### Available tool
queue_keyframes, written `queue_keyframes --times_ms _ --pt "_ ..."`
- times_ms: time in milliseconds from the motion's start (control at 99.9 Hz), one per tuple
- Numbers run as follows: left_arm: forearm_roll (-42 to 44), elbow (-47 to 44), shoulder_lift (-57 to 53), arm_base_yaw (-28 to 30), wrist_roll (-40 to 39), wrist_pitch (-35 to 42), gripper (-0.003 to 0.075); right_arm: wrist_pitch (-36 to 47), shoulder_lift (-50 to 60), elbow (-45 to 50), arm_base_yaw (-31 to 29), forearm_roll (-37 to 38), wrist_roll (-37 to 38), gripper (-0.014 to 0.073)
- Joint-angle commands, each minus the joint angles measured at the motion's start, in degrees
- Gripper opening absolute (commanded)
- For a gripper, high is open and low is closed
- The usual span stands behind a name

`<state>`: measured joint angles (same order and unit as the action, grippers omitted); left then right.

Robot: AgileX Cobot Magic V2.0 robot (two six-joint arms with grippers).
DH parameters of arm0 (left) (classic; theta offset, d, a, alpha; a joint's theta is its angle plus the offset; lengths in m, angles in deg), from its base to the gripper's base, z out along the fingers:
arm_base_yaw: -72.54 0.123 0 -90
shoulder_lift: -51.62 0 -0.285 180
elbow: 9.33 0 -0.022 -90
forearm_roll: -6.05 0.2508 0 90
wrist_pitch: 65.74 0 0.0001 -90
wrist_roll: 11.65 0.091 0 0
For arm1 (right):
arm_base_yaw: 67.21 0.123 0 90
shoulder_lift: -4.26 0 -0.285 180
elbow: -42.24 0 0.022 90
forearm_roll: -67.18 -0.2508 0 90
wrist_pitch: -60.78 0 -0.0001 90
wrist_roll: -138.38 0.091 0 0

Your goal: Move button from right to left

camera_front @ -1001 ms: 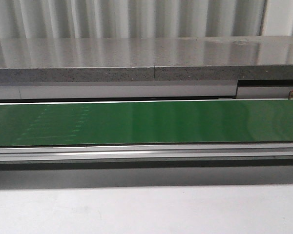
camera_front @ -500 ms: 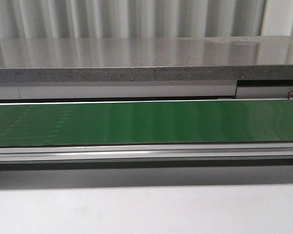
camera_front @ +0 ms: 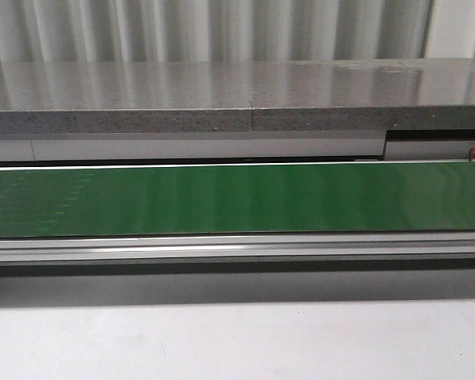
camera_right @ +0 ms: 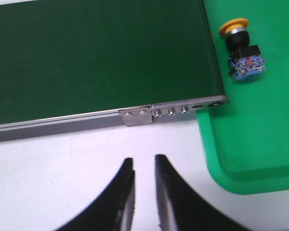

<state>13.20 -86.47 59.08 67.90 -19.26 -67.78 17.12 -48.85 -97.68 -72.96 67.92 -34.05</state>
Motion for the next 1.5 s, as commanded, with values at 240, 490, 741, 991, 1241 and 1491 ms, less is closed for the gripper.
queue_keyframes --times_ms 240,490,741,991,1241,1491 --pt "-0.4 -1.4 -1.9 -0.5 -0.4 4.7 -0.0020 1.4 -2.0 -4.9 -0.4 -0.3 0.0 0.0589" --pt "-0.4 -1.4 -1.9 -0.5 -0.4 4.7 -0.0020 -4.8 -12.7 -18.9 -4.0 0.8 -3.9 0.0574" --pt "-0.4 -1.4 -1.9 -0.5 -0.4 4.7 -0.0020 -6.2 -25.6 -30.0 -15.0 -4.8 -17.3 0.0574" --pt "-0.4 -1.4 -1.9 -0.5 -0.4 4.7 -0.0020 -4.0 -38.9 -34.6 -24.0 -10.1 -25.7 0.0574" --pt "-0.4 -1.4 -1.9 -0.5 -0.4 4.7 -0.0020 0.5 -46.9 -34.7 -26.2 -10.2 -27.6 0.0574" --pt "-0.4 -1.4 -1.9 -0.5 -0.4 4.7 -0.0020 2.5 -54.0 -34.7 -26.0 -13.6 -32.1 0.0574"
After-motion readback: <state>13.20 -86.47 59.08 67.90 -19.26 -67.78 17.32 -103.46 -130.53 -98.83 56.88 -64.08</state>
